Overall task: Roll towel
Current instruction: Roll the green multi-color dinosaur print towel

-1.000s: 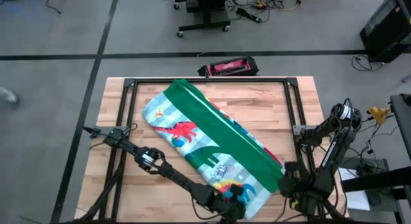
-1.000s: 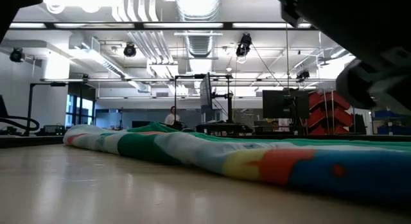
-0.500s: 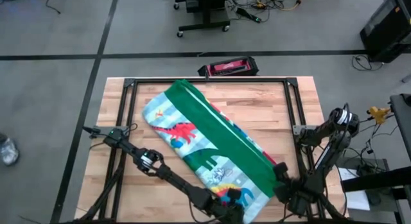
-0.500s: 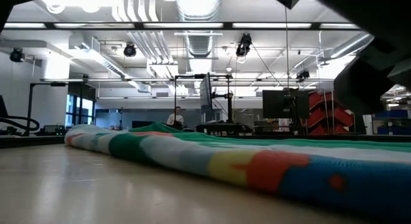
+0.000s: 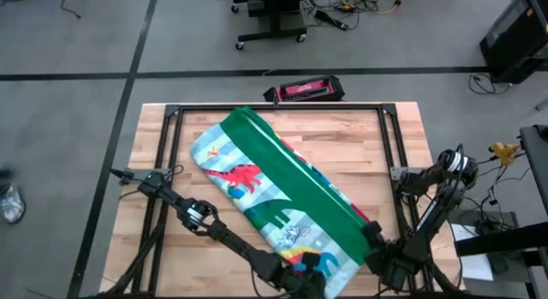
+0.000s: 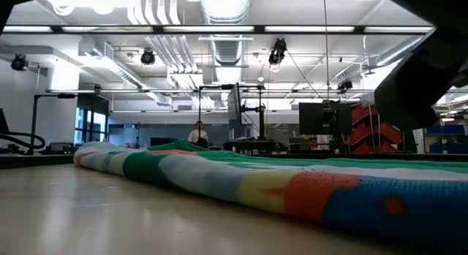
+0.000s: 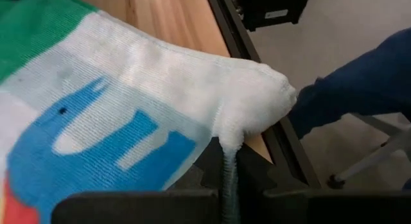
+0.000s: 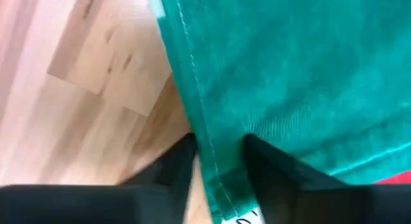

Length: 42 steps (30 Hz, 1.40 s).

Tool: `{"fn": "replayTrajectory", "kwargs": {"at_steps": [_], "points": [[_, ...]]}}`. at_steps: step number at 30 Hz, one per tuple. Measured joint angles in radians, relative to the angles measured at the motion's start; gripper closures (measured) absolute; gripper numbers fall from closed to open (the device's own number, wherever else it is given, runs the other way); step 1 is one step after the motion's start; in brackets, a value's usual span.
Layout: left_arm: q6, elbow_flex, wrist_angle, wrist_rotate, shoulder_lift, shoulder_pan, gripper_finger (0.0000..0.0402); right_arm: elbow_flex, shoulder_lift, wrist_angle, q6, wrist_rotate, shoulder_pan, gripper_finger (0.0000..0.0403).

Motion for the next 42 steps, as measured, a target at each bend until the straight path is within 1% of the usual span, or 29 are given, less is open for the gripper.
{"fn": "replayTrajectory", "kwargs": {"at_steps": [1, 2, 7, 10, 14, 18, 23, 29, 31, 36, 42], "points": [[0.0, 0.0, 0.001, -0.002, -0.001, 0.0, 0.0401, -0.001, -0.005, 0.0, 0.0, -0.005, 0.0, 0.0381], [0.0, 0.0, 0.001, -0.003, -0.002, 0.001, 0.0401, -0.001, -0.014, 0.0, 0.004, -0.013, -0.002, 0.0388], [-0.028, 0.0, 0.02, -0.014, -0.004, 0.002, 0.0401, 0.012, -0.084, -0.053, 0.027, -0.026, -0.004, 0.0399], [-0.089, 0.0, 0.066, -0.026, -0.004, 0.003, 0.0401, 0.016, -0.14, -0.056, 0.026, -0.046, -0.014, 0.04], [-0.169, 0.001, 0.072, -0.04, -0.004, 0.006, 0.0401, 0.016, -0.202, -0.081, 0.02, -0.067, -0.05, 0.0402], [-0.221, 0.001, 0.059, -0.089, -0.009, 0.003, 0.0401, 0.015, -0.241, -0.098, 0.002, -0.068, -0.094, 0.0402], [-0.259, 0.001, -0.017, -0.155, -0.032, -0.004, 0.0401, 0.014, -0.227, -0.098, -0.053, -0.068, -0.152, 0.0402], [-0.377, 0.002, -0.209, -0.288, -0.089, -0.034, 0.0401, 0.013, -0.196, -0.112, -0.13, -0.07, -0.188, 0.0403], [-0.417, 0.001, -0.256, -0.315, -0.099, -0.043, 0.0401, 0.011, -0.191, -0.113, -0.142, -0.06, -0.209, 0.0403], [-0.467, -0.01, -0.269, -0.318, -0.103, -0.05, 0.0401, 0.011, -0.192, -0.104, -0.17, 0.019, -0.272, 0.0403], [-0.523, -0.032, -0.27, -0.318, -0.1, -0.051, 0.0401, 0.008, -0.183, -0.062, -0.246, 0.038, -0.315, 0.0403]]}}
